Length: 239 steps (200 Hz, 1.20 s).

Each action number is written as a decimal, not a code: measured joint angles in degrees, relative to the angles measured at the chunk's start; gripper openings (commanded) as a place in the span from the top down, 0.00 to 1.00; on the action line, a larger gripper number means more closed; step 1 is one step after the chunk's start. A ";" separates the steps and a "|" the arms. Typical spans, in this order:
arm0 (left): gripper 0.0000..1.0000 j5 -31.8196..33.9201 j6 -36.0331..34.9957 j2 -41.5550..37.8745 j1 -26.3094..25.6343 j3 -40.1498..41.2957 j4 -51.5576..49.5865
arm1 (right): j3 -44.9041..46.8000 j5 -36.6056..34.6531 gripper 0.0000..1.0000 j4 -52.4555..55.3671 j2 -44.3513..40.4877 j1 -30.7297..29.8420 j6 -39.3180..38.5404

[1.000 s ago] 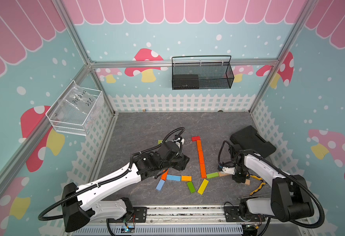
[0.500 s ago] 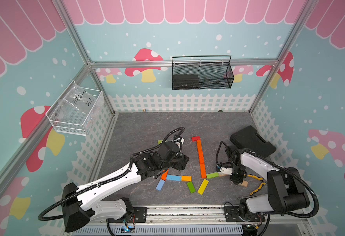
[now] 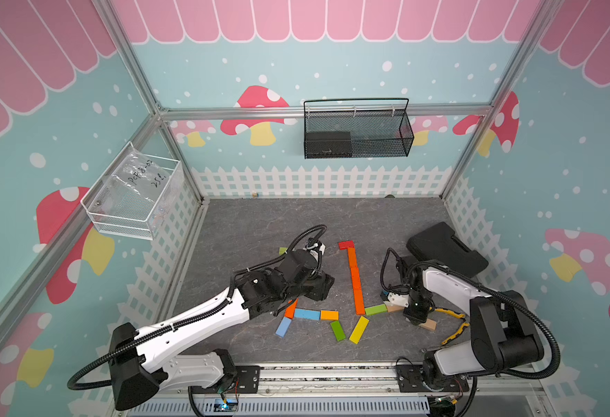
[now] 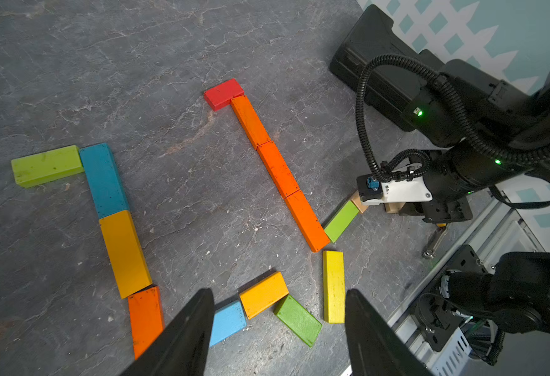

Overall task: Assemble a giraffe with building blocks
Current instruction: Assemble the building block at the center of the board.

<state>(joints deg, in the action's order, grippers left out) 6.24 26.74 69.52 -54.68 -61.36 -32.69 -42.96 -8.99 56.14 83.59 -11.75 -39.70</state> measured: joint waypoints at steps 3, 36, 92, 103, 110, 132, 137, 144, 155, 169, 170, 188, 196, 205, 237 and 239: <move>0.33 0.00 0.00 0.00 0.00 0.00 0.00 | 0.07 0.00 0.67 0.04 -0.04 0.00 0.15; 0.33 0.04 0.00 0.00 0.02 0.00 0.00 | 0.35 0.00 0.61 0.48 -0.70 0.00 1.16; 0.33 0.04 0.00 0.00 0.17 0.00 0.00 | 0.35 0.00 0.62 0.44 -0.70 0.00 2.12; 0.33 0.07 0.00 0.00 0.17 0.00 -0.02 | 0.35 0.00 0.63 0.44 -0.68 0.00 2.51; 0.33 0.09 0.00 0.00 0.17 0.00 0.00 | 0.35 0.00 0.64 0.42 -0.59 0.00 2.73; 0.33 0.22 0.00 0.00 0.17 0.00 0.00 | 0.35 0.02 0.68 0.44 -0.33 0.00 3.37; 0.33 0.24 0.00 0.00 0.17 0.00 0.00 | 0.35 0.02 0.68 0.46 -0.33 0.00 3.52; 0.33 0.24 0.00 0.00 0.17 0.00 0.00 | 0.35 0.02 0.70 0.50 -0.33 0.00 3.78; 0.33 0.24 0.00 0.00 0.17 0.00 -0.02 | 0.33 0.02 0.72 0.57 -0.33 -0.04 4.17; 0.33 0.24 0.00 0.00 0.17 0.00 -0.02 | 0.31 0.04 0.72 0.66 -0.31 -0.04 4.66; 0.33 0.24 0.00 0.00 0.17 0.00 0.00 | 0.31 0.02 0.72 0.66 -0.31 -0.04 4.68; 0.33 0.33 0.00 0.00 0.17 0.00 0.00 | 0.31 0.02 0.73 0.70 -0.31 -0.04 5.27; 0.33 0.42 0.00 0.00 0.17 0.00 -0.02 | 0.31 0.04 0.71 0.68 -0.31 -0.04 5.57; 0.33 0.44 0.00 0.00 0.17 0.00 0.00 | 0.26 0.09 0.68 0.68 -0.24 -0.04 5.97; 0.33 0.46 0.00 0.00 0.17 0.00 -0.02 | 0.17 0.72 0.57 0.85 0.02 -0.17 7.32; 0.33 0.46 0.00 0.00 0.17 0.00 0.00 | 0.17 0.85 0.57 0.87 0.02 -0.22 7.37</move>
<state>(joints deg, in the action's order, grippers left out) 6.70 26.74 69.52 -54.50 -61.36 -32.69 -42.78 -8.14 57.01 83.61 -11.97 -32.34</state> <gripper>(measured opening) 0.665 0.398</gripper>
